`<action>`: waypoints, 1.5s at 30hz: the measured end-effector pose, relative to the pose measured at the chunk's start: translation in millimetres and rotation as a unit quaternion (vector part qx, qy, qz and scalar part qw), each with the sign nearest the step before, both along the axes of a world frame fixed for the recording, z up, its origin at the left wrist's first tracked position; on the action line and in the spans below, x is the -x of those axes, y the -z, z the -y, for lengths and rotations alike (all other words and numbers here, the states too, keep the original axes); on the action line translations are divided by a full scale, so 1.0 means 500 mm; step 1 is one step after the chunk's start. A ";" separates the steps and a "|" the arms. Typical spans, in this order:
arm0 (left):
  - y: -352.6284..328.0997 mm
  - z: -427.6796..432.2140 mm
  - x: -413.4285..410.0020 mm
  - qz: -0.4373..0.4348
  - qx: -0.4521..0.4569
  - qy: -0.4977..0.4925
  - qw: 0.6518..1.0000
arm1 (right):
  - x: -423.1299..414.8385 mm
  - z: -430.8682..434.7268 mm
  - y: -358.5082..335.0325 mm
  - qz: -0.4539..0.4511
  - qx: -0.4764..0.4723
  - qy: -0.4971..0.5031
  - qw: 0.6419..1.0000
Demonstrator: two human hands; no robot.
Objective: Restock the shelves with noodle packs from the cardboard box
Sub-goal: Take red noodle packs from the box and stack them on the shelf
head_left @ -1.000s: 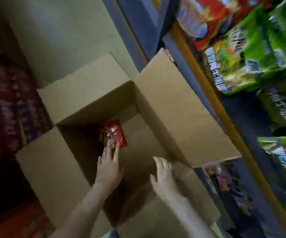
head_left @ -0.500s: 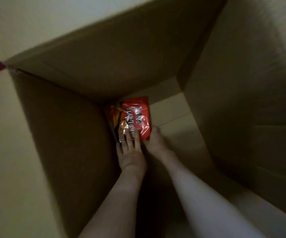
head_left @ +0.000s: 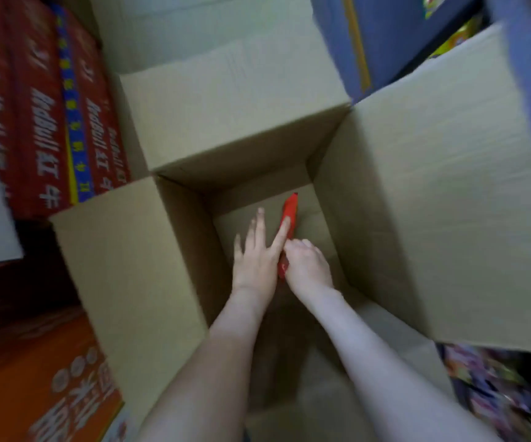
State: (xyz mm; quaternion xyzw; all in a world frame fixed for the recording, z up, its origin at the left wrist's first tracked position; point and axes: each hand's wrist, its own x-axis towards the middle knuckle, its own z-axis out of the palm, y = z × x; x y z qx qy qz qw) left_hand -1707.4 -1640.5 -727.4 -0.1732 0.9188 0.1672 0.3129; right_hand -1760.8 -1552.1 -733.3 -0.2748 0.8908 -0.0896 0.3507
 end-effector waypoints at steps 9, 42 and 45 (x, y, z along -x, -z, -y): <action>-0.551 0.052 0.040 -0.172 0.025 0.473 0.864 | -0.031 -0.138 -0.629 -0.181 0.032 -0.156 0.971; -1.294 -0.837 -0.382 -0.655 -0.130 0.584 0.462 | -0.715 -0.910 -1.345 -0.482 -0.122 0.364 0.787; -1.326 -0.904 -0.421 -0.667 -0.145 0.593 0.427 | -0.771 -0.961 -1.372 -0.499 -0.130 0.391 0.763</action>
